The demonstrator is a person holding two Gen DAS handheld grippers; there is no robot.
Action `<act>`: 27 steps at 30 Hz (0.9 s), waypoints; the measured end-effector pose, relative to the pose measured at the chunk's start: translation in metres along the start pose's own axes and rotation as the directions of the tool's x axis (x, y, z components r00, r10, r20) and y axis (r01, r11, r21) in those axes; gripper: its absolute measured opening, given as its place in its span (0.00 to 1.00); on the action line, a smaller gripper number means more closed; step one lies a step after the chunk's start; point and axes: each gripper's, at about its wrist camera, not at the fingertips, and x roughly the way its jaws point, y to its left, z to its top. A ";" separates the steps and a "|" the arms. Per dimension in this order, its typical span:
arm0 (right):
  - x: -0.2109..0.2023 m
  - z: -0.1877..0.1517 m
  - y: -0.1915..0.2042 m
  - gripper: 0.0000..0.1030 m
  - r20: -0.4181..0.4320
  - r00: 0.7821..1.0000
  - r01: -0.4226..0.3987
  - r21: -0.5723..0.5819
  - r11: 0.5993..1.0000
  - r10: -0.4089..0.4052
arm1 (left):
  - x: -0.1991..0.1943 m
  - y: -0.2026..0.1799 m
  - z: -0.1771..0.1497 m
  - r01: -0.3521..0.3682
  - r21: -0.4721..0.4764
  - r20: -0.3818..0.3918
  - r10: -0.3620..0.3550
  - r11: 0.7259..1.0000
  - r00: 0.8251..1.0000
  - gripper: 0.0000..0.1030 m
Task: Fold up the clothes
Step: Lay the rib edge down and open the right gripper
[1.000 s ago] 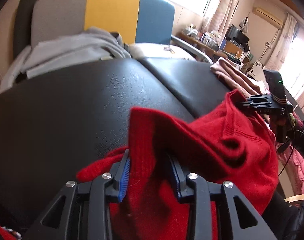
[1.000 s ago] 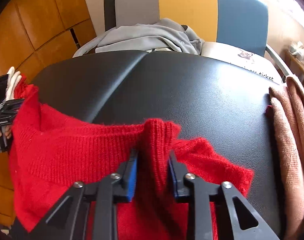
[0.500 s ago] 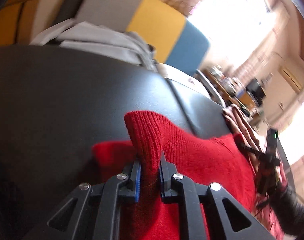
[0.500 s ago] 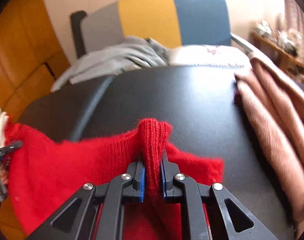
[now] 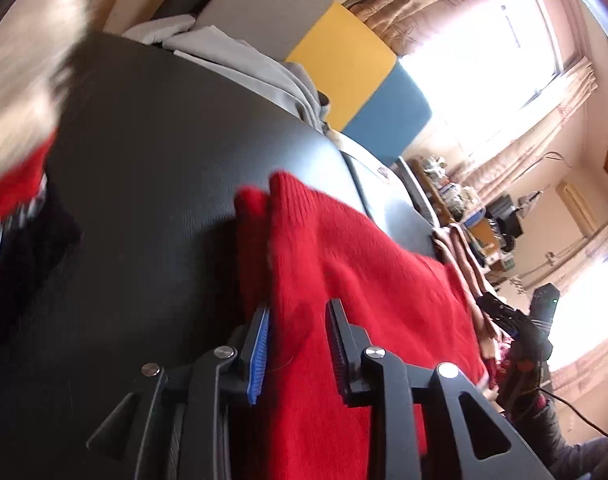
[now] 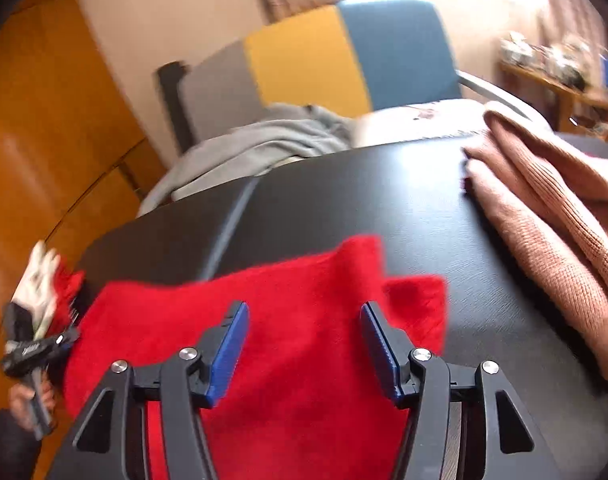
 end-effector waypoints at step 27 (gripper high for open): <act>-0.043 -0.093 0.003 0.69 -0.114 0.988 -0.103 0.043 0.994 0.107 | -0.060 -0.034 -0.047 -0.162 -0.048 0.147 0.167 0.986 0.975 0.20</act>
